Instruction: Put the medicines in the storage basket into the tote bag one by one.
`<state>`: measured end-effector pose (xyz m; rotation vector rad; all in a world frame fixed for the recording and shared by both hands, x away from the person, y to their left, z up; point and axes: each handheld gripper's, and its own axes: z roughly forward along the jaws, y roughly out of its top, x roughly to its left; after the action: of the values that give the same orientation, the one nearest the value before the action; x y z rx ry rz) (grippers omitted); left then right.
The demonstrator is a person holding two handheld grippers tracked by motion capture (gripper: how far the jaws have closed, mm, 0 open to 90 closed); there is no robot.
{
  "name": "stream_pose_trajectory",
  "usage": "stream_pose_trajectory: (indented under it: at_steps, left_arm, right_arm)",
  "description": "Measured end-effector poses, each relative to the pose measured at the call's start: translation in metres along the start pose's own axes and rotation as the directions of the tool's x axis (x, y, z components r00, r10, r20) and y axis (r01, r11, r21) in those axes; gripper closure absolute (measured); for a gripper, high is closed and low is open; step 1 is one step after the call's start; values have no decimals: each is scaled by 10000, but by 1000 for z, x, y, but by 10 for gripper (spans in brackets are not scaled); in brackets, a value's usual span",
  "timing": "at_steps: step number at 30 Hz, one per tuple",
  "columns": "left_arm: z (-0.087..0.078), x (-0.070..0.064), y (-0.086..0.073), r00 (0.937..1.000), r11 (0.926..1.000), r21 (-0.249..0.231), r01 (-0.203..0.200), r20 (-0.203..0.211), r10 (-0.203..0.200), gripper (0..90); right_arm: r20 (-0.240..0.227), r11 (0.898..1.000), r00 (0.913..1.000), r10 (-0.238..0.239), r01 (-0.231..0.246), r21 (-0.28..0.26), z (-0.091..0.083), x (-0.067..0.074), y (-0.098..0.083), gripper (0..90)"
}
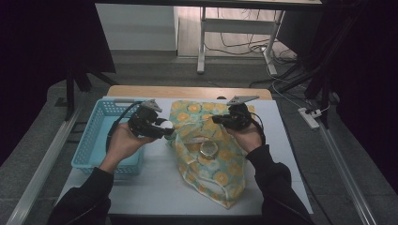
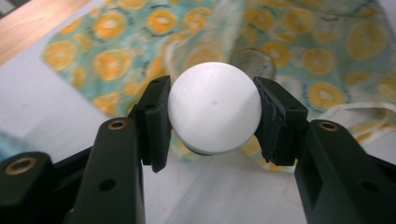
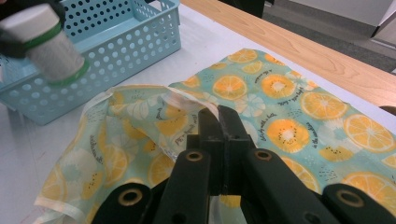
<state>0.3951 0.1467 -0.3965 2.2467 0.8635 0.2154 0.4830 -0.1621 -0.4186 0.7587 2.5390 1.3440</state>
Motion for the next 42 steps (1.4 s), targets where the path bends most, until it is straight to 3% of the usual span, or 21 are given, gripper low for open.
stream_pose_trajectory:
  at_steps: [9, 20, 33, 42]
  left_arm:
    - [30, -23, 18, 9959, 9973, 238, -692, 596, 677, 505]
    - [73, -41, 43, 9885, 9910, 343, -1292, 833, 1260, 504]
    - [112, -47, 63, 9832, 9868, 177, -1612, 894, 1590, 504]
    - [134, -45, 67, 9799, 9824, 23, -1867, 718, 1861, 504]
  right_arm:
    - [17, 10000, 10000, 12, -12, -36, -1, -1, 1, 900]
    - [-16, 10000, 10000, 61, -61, -11, 1, 0, 2, 900]
    - [85, 10000, 9999, 95, -95, -30, 1, -1, 4, 900]
    - [211, 9997, 9995, 231, -231, -29, 1, -6, 2, 900]
